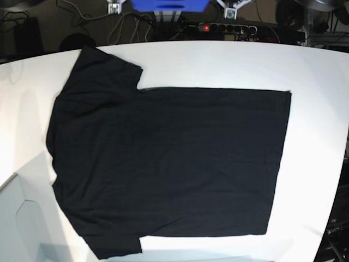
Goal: Fold the T-shirt properly
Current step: 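Lower both grippers from rest toward the black T-shirt's shoulders, then move right gripper to the sleeve corner and left gripper to the shoulder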
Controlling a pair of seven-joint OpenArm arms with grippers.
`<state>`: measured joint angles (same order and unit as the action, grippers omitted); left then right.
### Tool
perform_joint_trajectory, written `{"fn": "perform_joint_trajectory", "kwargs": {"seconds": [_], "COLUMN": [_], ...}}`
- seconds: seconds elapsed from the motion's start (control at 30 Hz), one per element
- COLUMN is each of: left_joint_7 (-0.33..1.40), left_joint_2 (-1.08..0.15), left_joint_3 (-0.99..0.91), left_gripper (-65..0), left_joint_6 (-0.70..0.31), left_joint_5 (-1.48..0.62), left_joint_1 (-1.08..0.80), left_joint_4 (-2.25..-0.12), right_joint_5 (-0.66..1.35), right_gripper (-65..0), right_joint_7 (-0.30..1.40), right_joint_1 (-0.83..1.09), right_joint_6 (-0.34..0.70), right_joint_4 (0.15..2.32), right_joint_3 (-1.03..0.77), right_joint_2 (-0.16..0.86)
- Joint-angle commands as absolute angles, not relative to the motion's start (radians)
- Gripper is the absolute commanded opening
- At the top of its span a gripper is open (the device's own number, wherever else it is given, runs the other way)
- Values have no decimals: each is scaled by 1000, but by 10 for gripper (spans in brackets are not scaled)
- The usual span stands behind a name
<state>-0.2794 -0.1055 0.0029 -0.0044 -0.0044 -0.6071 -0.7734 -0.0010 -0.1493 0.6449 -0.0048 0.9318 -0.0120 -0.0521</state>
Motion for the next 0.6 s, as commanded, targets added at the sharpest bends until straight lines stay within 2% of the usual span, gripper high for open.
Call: {"fn": "perform_joint_trajectory", "kwargs": {"seconds": [0.0, 0.23, 0.57], "left_joint_7": [-297, -298, -297], "left_joint_2": [-119, -148, -219], "left_joint_3": [1, -1, -1], "left_gripper": [-650, -650, -650], "left_joint_6": [5, 5, 5], "left_joint_5": [-8, -8, -65], "left_joint_1": [-631, -748, -931], "left_joint_4": [-808, -1010, -1399], "right_joint_5": [-1, -1, -1], "right_gripper": [-650, -650, -650], "right_joint_7": [-139, -137, -134], "right_joint_1": [700, 819, 1013], "right_joint_6": [-5, -5, -5], "right_joint_4": [961, 1196, 1673], "right_joint_3": [-12, -16, -208], "right_joint_2": [-50, -44, -48]}}
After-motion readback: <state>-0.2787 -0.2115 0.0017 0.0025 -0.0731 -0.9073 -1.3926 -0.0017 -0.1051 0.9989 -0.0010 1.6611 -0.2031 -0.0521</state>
